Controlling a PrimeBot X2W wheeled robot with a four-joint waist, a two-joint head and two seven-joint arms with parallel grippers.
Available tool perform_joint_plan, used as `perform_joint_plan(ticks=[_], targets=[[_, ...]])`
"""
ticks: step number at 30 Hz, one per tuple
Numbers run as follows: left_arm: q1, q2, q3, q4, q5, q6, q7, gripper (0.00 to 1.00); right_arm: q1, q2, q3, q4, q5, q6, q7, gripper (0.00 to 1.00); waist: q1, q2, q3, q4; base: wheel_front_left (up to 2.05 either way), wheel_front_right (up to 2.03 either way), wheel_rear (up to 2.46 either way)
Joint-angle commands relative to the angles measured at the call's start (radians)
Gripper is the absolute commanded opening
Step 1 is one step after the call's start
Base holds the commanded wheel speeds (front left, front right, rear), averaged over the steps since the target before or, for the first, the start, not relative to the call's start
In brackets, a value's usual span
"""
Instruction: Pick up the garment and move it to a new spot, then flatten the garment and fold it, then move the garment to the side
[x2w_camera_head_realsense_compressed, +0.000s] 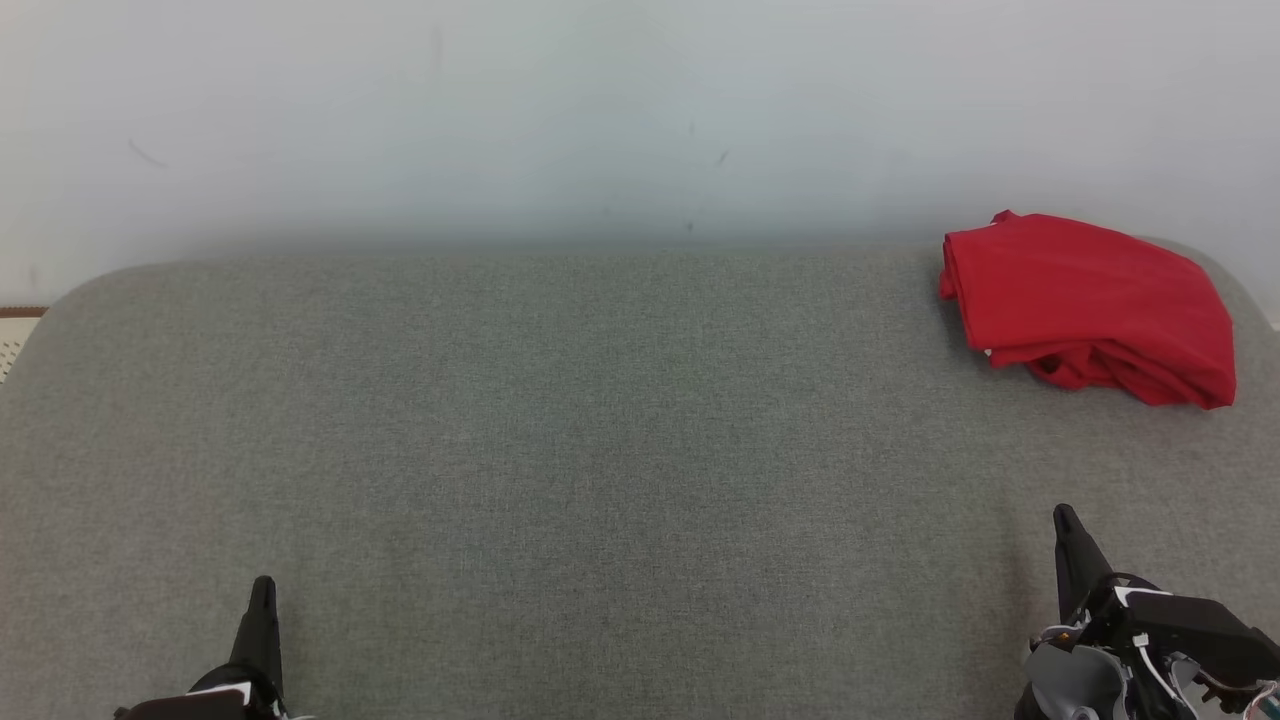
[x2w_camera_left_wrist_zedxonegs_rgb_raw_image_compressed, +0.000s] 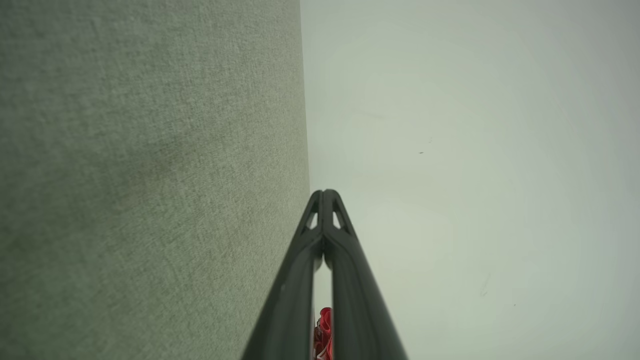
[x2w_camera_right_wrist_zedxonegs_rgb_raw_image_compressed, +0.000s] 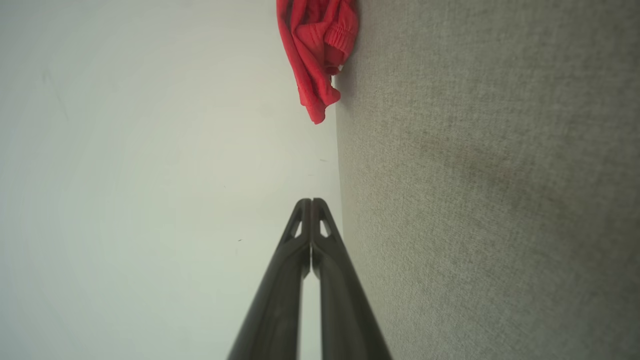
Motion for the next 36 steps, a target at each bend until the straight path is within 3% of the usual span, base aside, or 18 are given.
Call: perform_joint_plan(ticks=[1,36], targets=[[-0.007,0.005,-0.001,0.006,-0.016,-0.004,0.005,0.0,-0.008,0.003,-0.004,0.004,0.017,0.0,0.004,0.0,0.0001,0.0,0.0,0.0,0.0,0.0,0.0],[-0.013,0.005,-0.002,0.012,-0.043,-0.006,0.01,0.0,-0.013,0.008,-0.016,0.007,0.031,0.0,0.015,0.0,0.0001,0.0,0.001,0.001,0.0,0.0,0.0]])
